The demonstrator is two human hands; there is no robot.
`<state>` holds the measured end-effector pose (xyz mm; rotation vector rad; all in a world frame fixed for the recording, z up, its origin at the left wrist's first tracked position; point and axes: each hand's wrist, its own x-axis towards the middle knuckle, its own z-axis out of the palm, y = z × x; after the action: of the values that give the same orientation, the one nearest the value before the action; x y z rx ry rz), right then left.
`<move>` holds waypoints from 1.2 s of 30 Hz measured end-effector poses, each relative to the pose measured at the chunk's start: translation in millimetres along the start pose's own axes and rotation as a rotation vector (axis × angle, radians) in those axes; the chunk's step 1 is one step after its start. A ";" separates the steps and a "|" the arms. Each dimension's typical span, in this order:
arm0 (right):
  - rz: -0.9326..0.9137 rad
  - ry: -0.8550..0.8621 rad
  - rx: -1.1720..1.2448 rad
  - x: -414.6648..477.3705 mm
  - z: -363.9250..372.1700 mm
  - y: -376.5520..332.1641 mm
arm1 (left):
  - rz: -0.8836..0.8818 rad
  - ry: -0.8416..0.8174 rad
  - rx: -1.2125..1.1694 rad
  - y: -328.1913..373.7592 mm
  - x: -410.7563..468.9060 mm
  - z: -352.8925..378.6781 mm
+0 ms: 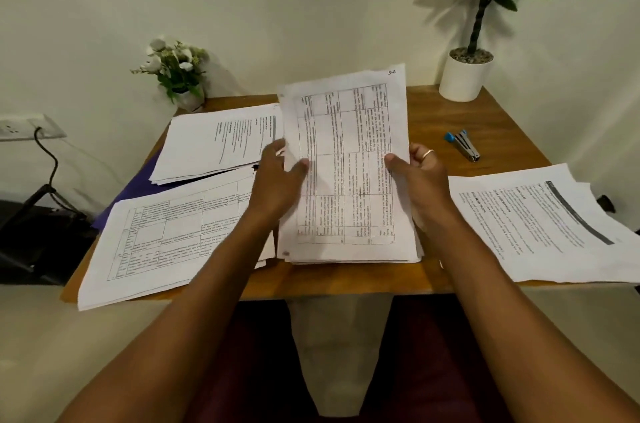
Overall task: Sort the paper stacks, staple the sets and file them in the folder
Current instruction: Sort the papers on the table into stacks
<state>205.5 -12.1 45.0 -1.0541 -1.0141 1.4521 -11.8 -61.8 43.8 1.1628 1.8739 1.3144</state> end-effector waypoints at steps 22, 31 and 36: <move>-0.150 0.241 -1.199 10.0 5.5 73.9 | 0.064 -0.354 1.007 -78.3 91.2 -175.5; -0.165 0.298 -1.145 18.3 6.3 72.5 | 0.228 -0.158 1.084 -92.4 74.5 -152.4; -0.190 0.356 -1.065 23.2 4.8 70.0 | 0.238 -0.018 1.055 -92.2 65.6 -147.2</move>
<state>181.2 2.6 -23.3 -1.8045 -1.5973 0.4584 -193.7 -81.6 12.3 1.9095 2.5382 0.3113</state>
